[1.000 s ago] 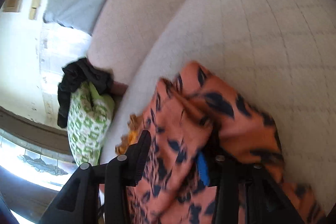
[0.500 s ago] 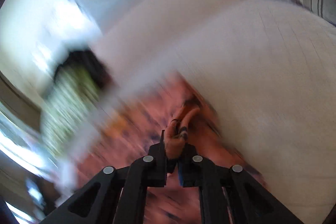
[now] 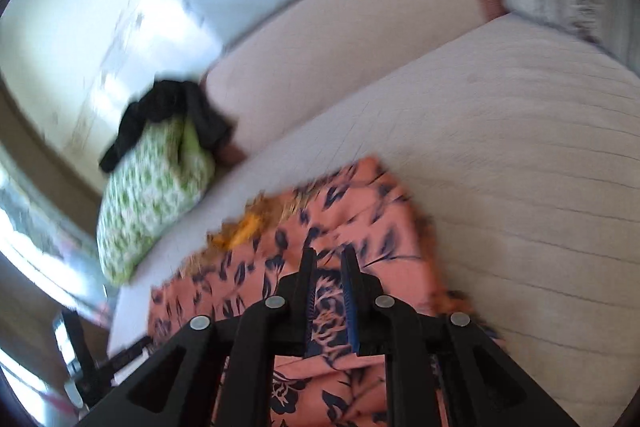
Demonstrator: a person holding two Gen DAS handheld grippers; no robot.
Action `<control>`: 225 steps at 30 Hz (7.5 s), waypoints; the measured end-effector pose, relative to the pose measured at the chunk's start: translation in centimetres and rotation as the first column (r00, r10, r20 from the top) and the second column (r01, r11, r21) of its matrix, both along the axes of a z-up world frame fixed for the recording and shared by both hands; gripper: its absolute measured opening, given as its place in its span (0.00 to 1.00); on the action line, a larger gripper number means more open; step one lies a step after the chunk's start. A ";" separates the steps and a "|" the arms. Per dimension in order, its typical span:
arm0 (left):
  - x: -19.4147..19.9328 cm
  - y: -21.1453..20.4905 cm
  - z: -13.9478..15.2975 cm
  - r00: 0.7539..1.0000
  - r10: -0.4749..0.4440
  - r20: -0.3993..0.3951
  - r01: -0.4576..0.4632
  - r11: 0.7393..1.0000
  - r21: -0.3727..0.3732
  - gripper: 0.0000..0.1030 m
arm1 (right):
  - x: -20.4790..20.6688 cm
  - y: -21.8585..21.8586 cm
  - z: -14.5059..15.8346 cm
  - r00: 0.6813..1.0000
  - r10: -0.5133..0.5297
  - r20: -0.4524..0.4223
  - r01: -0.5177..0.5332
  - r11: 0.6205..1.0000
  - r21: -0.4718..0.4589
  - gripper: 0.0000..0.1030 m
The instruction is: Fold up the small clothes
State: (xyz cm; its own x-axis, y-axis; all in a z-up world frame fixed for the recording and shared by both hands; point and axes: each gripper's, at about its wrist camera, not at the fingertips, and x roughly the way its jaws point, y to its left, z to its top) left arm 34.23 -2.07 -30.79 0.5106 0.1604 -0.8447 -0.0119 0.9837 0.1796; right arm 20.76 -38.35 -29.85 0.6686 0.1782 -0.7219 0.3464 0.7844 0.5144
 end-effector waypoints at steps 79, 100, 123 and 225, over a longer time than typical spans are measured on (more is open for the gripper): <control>-26.7 10.4 -2.6 0.958 -0.151 -0.243 0.048 0.924 -0.380 0.74 | -27.8 -0.9 -1.9 0.984 0.118 -0.132 -0.104 0.989 0.107 0.75; -28.8 13.2 -3.1 0.927 -0.168 -0.335 -0.004 0.890 -0.456 0.65 | -26.7 1.9 -1.2 0.934 0.136 -0.330 -0.190 0.972 -0.139 0.71; -19.5 9.1 10.0 0.901 -0.424 -0.096 0.280 0.735 -0.618 0.08 | -15.0 -2.6 7.2 0.987 0.160 0.020 -0.162 0.982 0.102 0.08; -4.5 9.7 1.5 0.975 0.213 -0.071 -0.224 0.948 -0.228 0.67 | 24.5 31.8 -1.5 0.784 0.620 -0.008 -0.616 0.780 0.112 0.39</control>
State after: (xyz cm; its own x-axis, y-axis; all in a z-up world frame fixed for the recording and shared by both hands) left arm 29.68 7.66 -29.26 0.4460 0.0595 -0.8931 -0.2282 0.9724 -0.0491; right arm 45.24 -6.55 -31.34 0.3597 0.6138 -0.7028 -0.1721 0.7839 0.5965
